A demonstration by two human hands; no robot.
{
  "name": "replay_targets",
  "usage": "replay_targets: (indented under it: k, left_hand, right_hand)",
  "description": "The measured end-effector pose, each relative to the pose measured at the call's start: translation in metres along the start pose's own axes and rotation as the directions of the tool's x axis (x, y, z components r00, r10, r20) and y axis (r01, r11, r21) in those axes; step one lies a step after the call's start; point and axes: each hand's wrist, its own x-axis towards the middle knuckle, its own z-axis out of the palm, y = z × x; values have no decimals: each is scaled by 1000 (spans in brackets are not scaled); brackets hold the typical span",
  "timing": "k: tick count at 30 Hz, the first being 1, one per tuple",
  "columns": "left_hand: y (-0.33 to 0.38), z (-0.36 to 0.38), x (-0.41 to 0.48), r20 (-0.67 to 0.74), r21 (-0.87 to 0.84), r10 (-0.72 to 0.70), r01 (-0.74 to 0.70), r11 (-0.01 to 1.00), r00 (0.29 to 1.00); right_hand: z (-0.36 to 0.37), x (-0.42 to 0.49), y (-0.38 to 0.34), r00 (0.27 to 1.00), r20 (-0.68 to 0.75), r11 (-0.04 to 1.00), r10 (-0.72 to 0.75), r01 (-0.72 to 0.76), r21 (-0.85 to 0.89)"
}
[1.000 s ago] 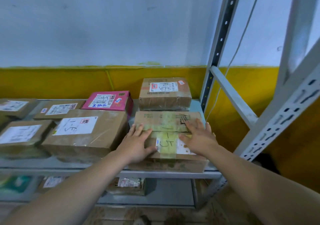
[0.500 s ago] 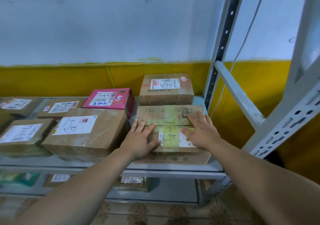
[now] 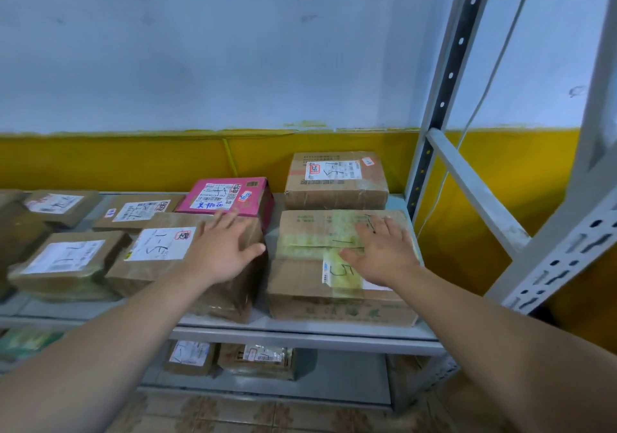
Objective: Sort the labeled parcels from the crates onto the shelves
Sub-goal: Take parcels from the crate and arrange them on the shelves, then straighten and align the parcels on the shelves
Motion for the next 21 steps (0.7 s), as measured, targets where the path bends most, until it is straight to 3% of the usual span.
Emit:
replay_targets:
  k: [4,7,21]
  left_hand:
    - [-42,3,-18,143,20,-116,115,993,983]
    - [-54,14,-28,210,42,-127,121,992,969]
    - [-51,23,-21,187,2,-80,81,997,979]
  right_hand:
    - [5,0,-35,997,63,999,-42,43,-17]
    - [17,2,-58,996,80,999,-32,34,-28]
    - [28,-9,-73,994,77,996,78,-74,-53]
